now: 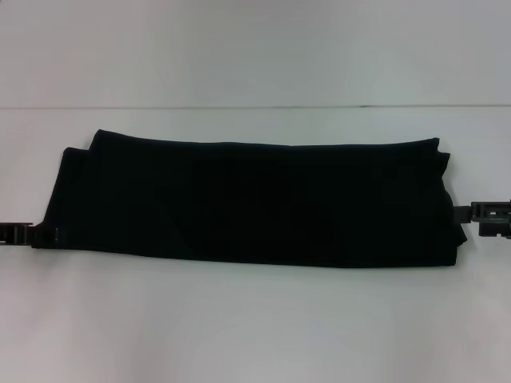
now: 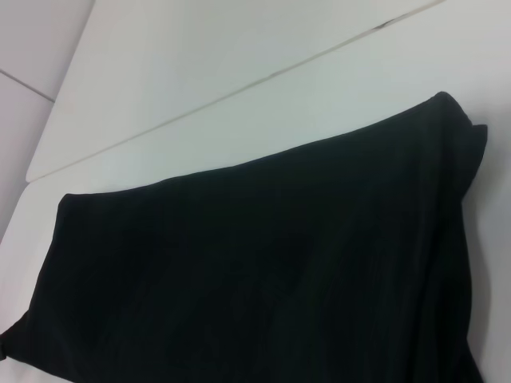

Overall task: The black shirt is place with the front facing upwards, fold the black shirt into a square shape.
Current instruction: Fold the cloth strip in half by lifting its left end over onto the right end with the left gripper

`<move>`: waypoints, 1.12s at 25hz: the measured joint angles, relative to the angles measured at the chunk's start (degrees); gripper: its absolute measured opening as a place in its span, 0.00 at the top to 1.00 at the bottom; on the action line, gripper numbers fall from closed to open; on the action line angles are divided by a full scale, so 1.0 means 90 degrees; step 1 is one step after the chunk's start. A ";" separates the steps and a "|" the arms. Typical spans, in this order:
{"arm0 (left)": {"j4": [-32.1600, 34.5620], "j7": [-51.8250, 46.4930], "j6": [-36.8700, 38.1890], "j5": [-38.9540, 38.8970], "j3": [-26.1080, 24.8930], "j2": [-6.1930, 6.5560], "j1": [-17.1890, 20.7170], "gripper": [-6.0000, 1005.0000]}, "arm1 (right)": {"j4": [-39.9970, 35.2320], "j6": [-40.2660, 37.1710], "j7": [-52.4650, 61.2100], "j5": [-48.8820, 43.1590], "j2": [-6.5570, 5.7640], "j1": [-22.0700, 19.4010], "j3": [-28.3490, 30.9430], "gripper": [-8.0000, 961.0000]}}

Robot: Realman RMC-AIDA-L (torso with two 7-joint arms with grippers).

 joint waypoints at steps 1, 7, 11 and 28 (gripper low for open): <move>0.0006 -0.0006 -0.0009 0.0000 0.0001 0.0000 0.0002 0.18 | -0.0001 0.0000 -0.0003 0.0000 0.0007 -0.0004 0.0000 0.07; 0.0010 -0.0018 -0.0023 0.0000 -0.0002 0.0009 0.0004 0.44 | -0.0004 0.0001 -0.0004 0.0000 0.0023 -0.0008 -0.0001 0.07; 0.0010 -0.0074 -0.0113 0.0000 -0.0012 0.0013 0.0014 0.60 | -0.0004 -0.0026 -0.0003 -0.0007 0.0023 -0.0026 -0.0003 0.07; 0.0007 -0.0105 -0.0148 0.0000 -0.0044 0.0016 0.0061 0.99 | 0.0052 -0.0103 -0.0178 -0.0243 0.0145 -0.0054 -0.0091 0.11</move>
